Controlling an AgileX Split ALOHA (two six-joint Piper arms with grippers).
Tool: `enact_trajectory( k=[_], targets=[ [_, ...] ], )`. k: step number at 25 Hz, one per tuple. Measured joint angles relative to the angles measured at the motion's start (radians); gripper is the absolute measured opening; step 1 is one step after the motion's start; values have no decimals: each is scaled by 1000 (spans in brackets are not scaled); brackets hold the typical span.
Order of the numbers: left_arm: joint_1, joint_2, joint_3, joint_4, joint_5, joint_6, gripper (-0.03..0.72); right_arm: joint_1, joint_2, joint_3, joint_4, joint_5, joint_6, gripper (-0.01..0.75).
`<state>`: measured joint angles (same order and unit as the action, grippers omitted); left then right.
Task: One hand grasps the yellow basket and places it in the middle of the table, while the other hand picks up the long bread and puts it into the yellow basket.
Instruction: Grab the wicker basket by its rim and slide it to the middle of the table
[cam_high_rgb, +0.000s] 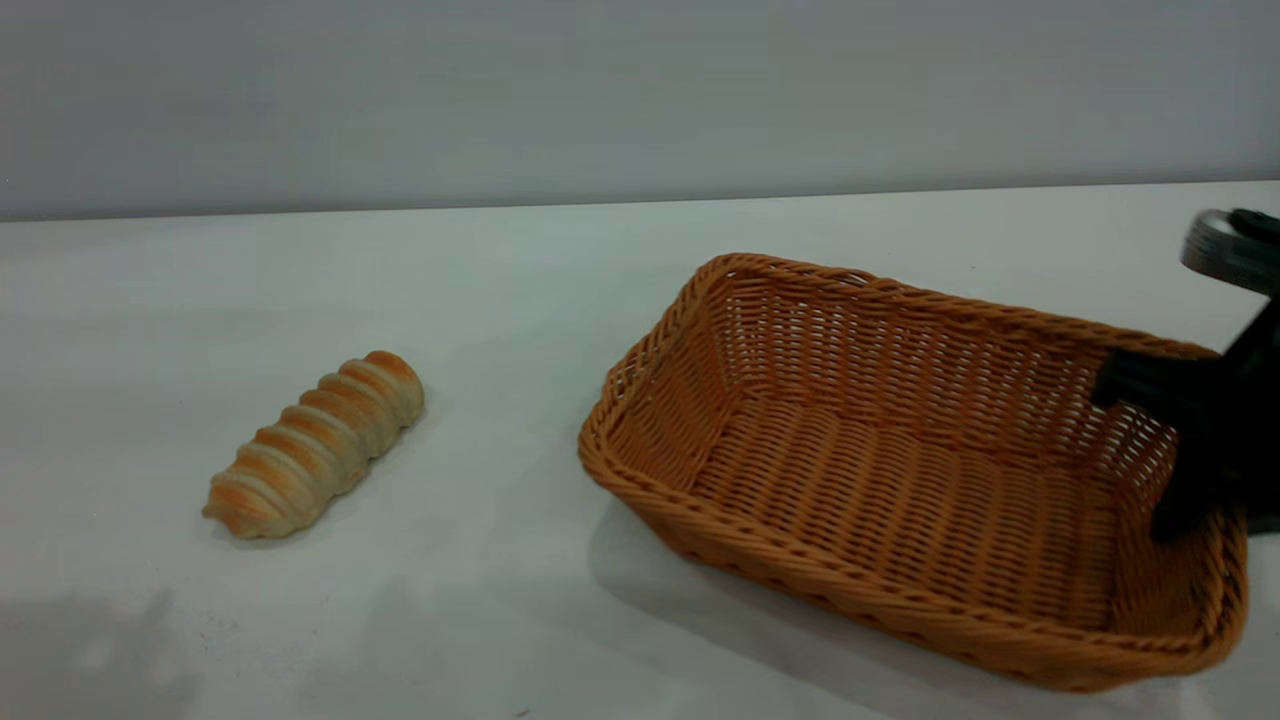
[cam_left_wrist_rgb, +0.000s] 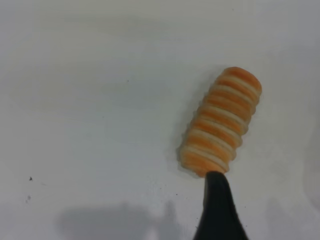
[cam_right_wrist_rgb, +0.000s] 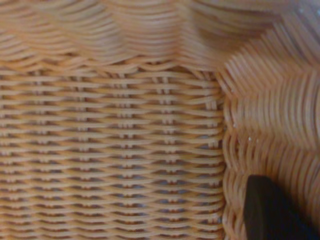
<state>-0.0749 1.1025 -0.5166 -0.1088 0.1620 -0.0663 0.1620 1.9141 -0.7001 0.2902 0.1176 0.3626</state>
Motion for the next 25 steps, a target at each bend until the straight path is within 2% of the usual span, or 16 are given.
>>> enact_trajectory(
  k=[10,14,17,19,21,25],
  targets=[
    [0,0,0,0,0,-3,561,186,35,-194,-14,103,-146,50],
    [0,0,0,0,0,-3,561,219,74,-235,-14,99,-162,53],
    [0,0,0,0,0,-3,561,233,85,-239,-14,57,-166,74],
    [0,0,0,0,0,-3,561,240,86,-240,1,11,-166,112],
    [0,0,0,0,0,-3,561,245,86,-242,15,-17,-166,188],
    [0,0,0,0,0,-3,561,247,86,-243,29,-28,-169,383]
  ],
)
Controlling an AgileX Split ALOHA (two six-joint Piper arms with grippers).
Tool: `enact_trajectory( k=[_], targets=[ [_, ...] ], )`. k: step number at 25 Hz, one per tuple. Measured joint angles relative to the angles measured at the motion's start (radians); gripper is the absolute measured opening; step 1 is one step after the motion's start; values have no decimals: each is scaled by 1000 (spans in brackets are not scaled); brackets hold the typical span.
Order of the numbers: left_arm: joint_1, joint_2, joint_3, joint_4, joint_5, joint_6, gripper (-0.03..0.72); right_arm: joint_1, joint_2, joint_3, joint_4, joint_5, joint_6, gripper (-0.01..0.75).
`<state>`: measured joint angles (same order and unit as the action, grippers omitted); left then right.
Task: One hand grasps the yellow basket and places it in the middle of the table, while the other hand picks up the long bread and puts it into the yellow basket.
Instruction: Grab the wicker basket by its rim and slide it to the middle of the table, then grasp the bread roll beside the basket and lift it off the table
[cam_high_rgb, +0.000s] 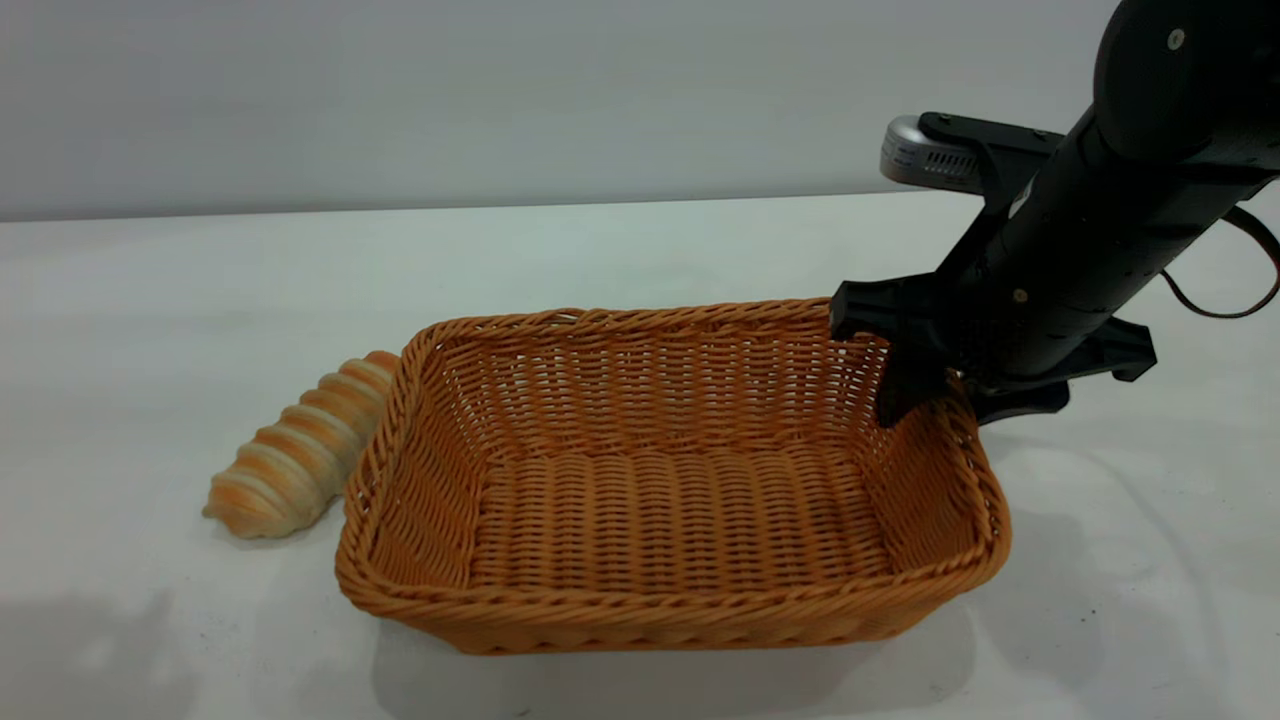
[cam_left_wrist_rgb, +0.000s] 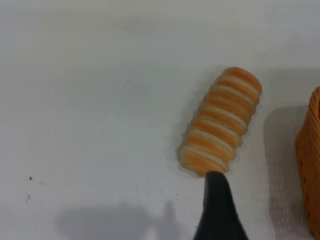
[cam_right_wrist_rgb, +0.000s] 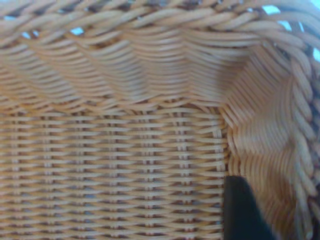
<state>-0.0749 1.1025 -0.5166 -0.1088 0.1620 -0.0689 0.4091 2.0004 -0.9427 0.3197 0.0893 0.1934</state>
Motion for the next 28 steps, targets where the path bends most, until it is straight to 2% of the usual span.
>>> enact_trajectory(
  k=[4,6,8,11,17,28],
  targets=[
    [0,0,0,-1,0,0,561,0,-3,-1,-17,32,-67,554],
    [0,0,0,-4,0,0,561,0,-20,-1,-44,62,-118,604],
    [0,3,0,-4,0,0,561,0,-51,-1,-73,88,-161,622],
    [0,40,0,-14,0,0,561,0,-122,-1,-114,131,-193,622],
    [0,203,-35,-20,20,0,561,0,-281,-1,-226,281,-207,565],
    [0,529,-336,-20,228,89,561,1,-489,-1,-250,511,-209,544]
  ],
)
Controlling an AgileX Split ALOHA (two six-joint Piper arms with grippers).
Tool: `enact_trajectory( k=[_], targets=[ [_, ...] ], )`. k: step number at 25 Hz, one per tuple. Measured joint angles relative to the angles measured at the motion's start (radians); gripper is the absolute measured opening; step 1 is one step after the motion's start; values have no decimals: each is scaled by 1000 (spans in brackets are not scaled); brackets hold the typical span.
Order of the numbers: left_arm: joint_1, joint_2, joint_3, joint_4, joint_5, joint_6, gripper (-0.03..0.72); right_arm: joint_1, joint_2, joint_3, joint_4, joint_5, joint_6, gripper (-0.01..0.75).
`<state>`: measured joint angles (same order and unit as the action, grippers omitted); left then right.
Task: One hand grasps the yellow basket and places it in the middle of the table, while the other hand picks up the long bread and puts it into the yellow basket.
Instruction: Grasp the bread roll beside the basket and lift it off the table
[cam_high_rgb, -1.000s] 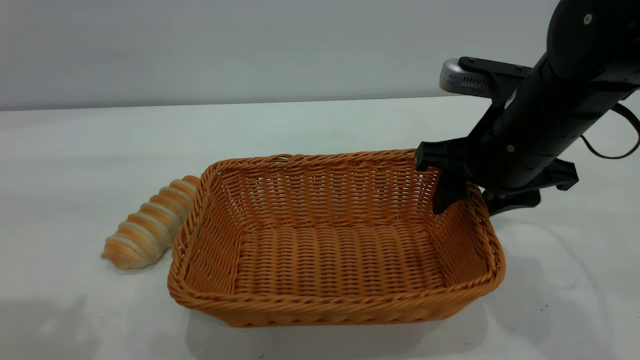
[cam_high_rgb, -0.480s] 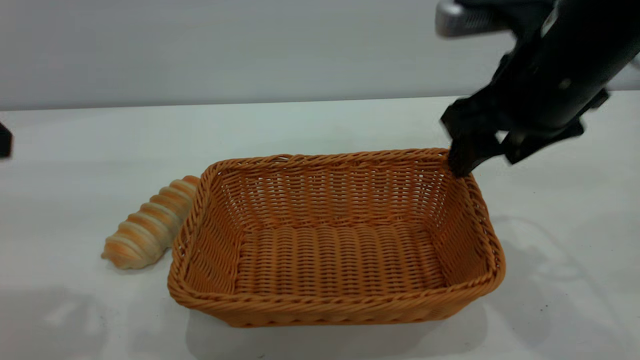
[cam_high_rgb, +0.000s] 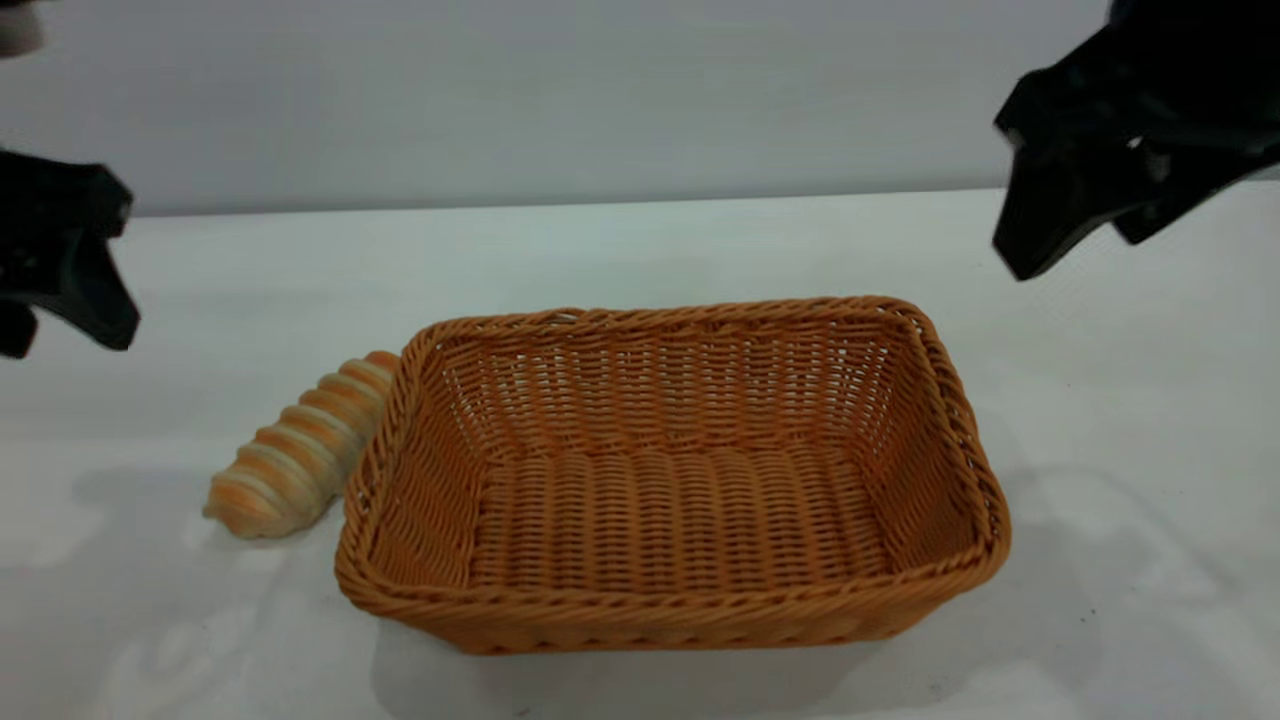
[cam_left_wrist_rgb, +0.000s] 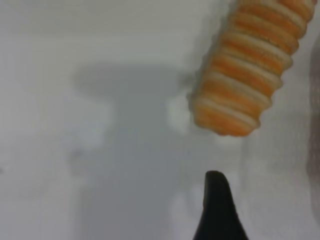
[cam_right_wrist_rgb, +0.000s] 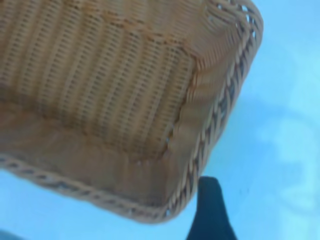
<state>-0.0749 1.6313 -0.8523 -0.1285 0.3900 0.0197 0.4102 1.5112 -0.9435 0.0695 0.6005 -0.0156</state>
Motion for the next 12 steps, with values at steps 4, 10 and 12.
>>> enact_trajectory(
  k=[4,10,12],
  targets=[
    [-26,87,-94,-2,45,16,561,0,-62,2,2,39,-2,544],
    [-90,238,-213,-3,78,39,561,0,-162,2,28,91,-37,544],
    [-95,298,-247,-3,84,41,561,0,-199,2,33,117,-47,544]
  ],
)
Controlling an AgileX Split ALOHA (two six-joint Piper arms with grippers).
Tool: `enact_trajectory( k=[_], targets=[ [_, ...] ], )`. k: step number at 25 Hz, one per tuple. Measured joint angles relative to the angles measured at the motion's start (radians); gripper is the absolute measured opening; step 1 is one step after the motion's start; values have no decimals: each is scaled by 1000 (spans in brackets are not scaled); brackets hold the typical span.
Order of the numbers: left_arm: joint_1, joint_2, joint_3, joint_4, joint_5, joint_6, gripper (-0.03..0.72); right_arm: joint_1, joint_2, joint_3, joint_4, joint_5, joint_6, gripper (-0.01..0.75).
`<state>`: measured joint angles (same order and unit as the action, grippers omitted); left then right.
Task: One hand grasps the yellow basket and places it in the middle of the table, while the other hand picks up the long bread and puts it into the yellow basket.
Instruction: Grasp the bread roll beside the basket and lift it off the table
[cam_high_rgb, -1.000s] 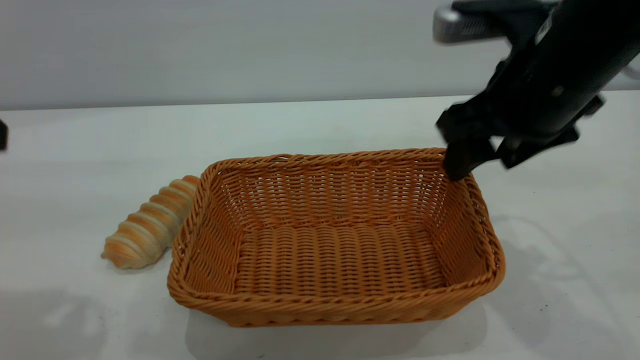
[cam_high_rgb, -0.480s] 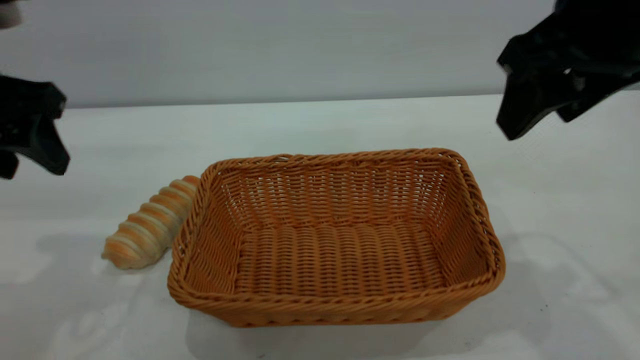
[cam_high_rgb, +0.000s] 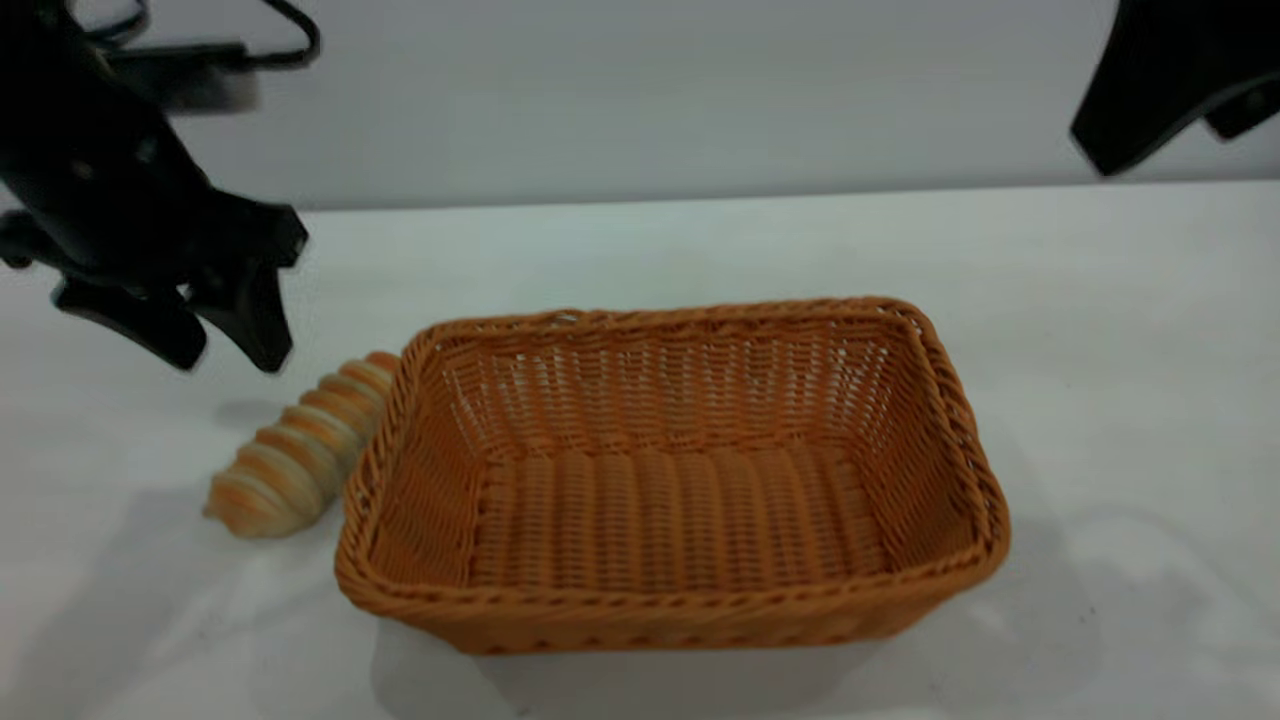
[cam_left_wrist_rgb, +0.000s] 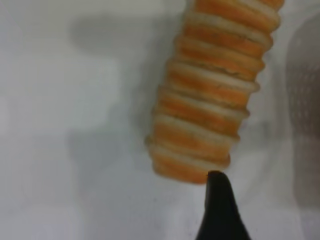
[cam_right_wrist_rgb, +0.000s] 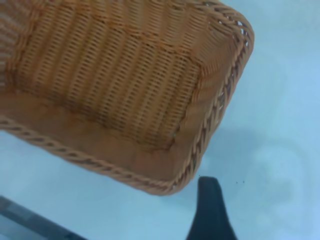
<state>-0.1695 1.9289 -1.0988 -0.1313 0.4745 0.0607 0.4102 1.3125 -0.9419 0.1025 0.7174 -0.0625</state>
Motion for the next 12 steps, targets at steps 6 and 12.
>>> enact_trajectory(
  k=[6,12],
  targets=[
    [0,155,-88,10,0,2,561,0,-93,0,6,48,-6,544],
    [0,241,-114,22,-18,2,541,0,-153,0,6,56,-6,544]
  ],
)
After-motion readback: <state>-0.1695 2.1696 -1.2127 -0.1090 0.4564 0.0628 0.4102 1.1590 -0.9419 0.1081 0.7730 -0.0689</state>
